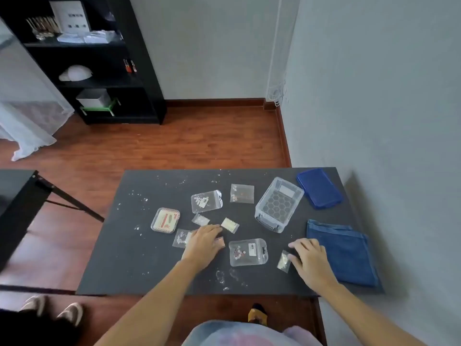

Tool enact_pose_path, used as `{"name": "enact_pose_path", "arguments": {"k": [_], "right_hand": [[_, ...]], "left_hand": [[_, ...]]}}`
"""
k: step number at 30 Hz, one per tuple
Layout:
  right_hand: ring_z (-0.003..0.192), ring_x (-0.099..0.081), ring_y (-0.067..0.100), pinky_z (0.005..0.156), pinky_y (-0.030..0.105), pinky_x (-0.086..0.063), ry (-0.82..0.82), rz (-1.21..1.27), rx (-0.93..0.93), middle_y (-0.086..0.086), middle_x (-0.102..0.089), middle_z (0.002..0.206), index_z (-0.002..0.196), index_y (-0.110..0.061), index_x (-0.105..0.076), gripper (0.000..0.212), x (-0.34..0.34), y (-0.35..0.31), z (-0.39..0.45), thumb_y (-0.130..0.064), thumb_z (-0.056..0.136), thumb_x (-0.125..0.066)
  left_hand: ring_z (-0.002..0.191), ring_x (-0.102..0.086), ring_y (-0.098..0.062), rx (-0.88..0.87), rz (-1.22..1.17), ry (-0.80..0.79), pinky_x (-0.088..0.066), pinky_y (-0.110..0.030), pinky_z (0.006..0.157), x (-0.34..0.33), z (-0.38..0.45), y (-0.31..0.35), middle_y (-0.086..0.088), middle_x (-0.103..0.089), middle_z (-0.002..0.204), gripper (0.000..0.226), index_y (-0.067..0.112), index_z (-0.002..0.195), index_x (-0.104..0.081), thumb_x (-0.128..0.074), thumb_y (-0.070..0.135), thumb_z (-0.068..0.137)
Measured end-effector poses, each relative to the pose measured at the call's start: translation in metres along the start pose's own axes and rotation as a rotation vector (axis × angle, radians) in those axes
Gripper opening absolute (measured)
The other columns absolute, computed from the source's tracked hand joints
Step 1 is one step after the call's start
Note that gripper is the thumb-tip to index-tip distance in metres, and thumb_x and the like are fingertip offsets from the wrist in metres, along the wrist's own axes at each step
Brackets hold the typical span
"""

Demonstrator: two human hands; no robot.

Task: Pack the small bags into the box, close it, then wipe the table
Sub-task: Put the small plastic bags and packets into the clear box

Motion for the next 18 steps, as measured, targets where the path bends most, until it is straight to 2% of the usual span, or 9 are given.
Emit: {"name": "enact_pose_path", "arguments": {"k": [3,7,12,16,18], "right_hand": [[0.131,-0.038,0.016,0.107,0.032,-0.03,-0.153,-0.102,0.037,-0.009,-0.049,0.141,0.14,-0.028,-0.049,0.046,-0.01,-0.001,0.006,-0.039,0.096,-0.055],[0.132,-0.039,0.016,0.11,0.033,-0.03,-0.208,-0.149,0.024,-0.007,-0.047,0.143,0.143,-0.029,-0.043,0.052,-0.018,-0.005,0.01,-0.039,0.094,-0.057],[0.12,-0.049,0.018,0.098,0.033,-0.035,-0.22,-0.138,-0.039,-0.007,-0.06,0.128,0.131,-0.03,-0.049,0.048,-0.018,-0.012,0.02,-0.029,0.088,-0.069],[0.104,-0.056,0.016,0.088,0.031,-0.04,-0.264,-0.115,-0.056,-0.004,-0.066,0.112,0.106,-0.027,-0.061,0.02,-0.017,-0.017,0.024,-0.024,0.088,-0.068],[0.098,-0.057,0.015,0.084,0.028,-0.044,-0.288,-0.054,-0.064,-0.003,-0.063,0.105,0.098,-0.025,-0.063,0.011,-0.015,-0.015,0.021,-0.019,0.089,-0.066]], "left_hand": [[0.131,-0.043,-0.016,0.051,0.018,0.023,-0.029,-0.029,0.11,-0.007,-0.004,0.003,0.005,-0.051,0.141,0.044,0.02,0.137,-0.05,-0.055,0.025,0.094],[0.124,-0.049,-0.022,0.142,0.007,0.026,-0.038,-0.033,0.104,-0.014,-0.008,0.003,0.0,-0.055,0.134,0.043,0.017,0.135,-0.052,-0.058,0.016,0.092],[0.116,-0.052,-0.028,0.236,-0.128,-0.008,-0.042,-0.038,0.1,-0.014,0.001,0.0,-0.008,-0.055,0.126,0.045,0.012,0.132,-0.052,-0.062,0.008,0.088],[0.094,-0.059,-0.03,0.277,-0.174,-0.063,-0.05,-0.042,0.081,-0.012,0.006,-0.003,-0.01,-0.065,0.104,0.018,0.01,0.103,-0.059,-0.063,0.007,0.086],[0.085,-0.061,-0.028,0.265,-0.184,-0.058,-0.052,-0.044,0.077,-0.011,0.003,-0.002,-0.007,-0.066,0.093,0.01,0.011,0.09,-0.058,-0.065,0.01,0.084]]}}
Point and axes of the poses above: each hand's wrist, its own z-axis towards the middle knuckle, its own x-axis out of the back of the hand, y = z × x, the point moved 3 cm from there along z, towards the middle knuckle
